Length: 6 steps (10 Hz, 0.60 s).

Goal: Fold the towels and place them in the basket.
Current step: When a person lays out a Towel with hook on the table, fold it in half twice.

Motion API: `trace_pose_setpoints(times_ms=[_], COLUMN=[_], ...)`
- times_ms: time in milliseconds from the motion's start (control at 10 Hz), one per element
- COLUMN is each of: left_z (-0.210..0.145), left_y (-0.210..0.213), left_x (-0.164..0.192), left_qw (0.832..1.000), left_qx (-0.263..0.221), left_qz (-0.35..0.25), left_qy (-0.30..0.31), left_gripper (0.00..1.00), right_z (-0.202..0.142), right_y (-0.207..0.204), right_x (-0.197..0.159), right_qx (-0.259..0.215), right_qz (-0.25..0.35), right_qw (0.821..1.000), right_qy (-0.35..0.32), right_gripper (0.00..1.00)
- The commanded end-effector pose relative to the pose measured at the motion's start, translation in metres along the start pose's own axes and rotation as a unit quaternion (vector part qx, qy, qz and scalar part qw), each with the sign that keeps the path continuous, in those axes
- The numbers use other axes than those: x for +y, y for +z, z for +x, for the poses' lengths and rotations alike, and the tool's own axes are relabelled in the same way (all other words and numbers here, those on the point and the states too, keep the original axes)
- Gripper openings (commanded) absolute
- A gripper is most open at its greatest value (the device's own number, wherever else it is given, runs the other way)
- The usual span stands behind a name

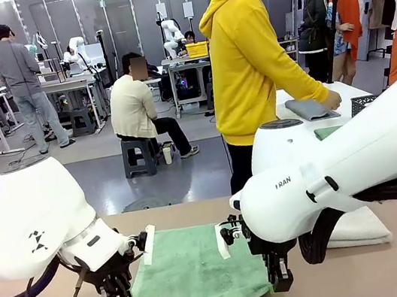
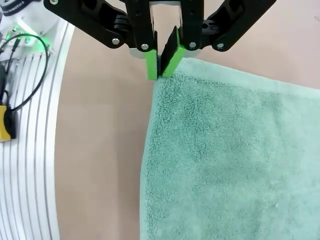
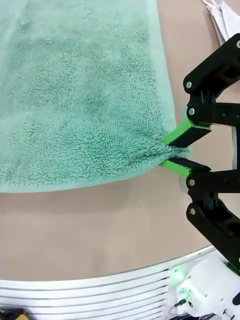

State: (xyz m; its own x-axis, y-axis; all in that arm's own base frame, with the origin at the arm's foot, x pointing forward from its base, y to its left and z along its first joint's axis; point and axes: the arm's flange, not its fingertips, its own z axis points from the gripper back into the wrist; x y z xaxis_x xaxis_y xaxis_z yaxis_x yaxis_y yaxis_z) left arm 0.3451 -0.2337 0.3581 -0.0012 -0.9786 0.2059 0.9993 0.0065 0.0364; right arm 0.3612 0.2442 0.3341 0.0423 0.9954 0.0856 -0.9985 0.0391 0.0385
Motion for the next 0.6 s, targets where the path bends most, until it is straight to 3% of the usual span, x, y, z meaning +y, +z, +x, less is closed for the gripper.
trace_pose_setpoints(times_ms=[0, 300, 400, 500], left_z=[0.000, 0.000, -0.001, 0.002], left_y=[-0.006, -0.006, -0.005, 0.010], left_x=[0.002, 0.002, 0.000, 0.000], left_qw=[1.000, 1.000, 1.000, 1.000], left_qx=[0.002, 0.002, 0.002, 0.017], left_qz=[0.002, 0.002, -0.005, 0.012], left_qy=[0.001, 0.001, 0.001, -0.010], left_gripper=[0.00, 0.00, 0.09, 0.09], right_z=[0.000, 0.000, 0.000, 0.000], right_y=[-0.002, -0.002, -0.002, -0.002], right_x=[-0.003, -0.003, -0.003, -0.001], right_qx=[0.001, 0.001, 0.001, 0.000], right_qz=[-0.005, -0.005, -0.005, 0.001], right_qw=[1.000, 1.000, 1.000, 1.000], right_qy=[0.001, 0.001, 0.001, 0.000], right_gripper=[0.00, 0.00, 0.00, 0.16])
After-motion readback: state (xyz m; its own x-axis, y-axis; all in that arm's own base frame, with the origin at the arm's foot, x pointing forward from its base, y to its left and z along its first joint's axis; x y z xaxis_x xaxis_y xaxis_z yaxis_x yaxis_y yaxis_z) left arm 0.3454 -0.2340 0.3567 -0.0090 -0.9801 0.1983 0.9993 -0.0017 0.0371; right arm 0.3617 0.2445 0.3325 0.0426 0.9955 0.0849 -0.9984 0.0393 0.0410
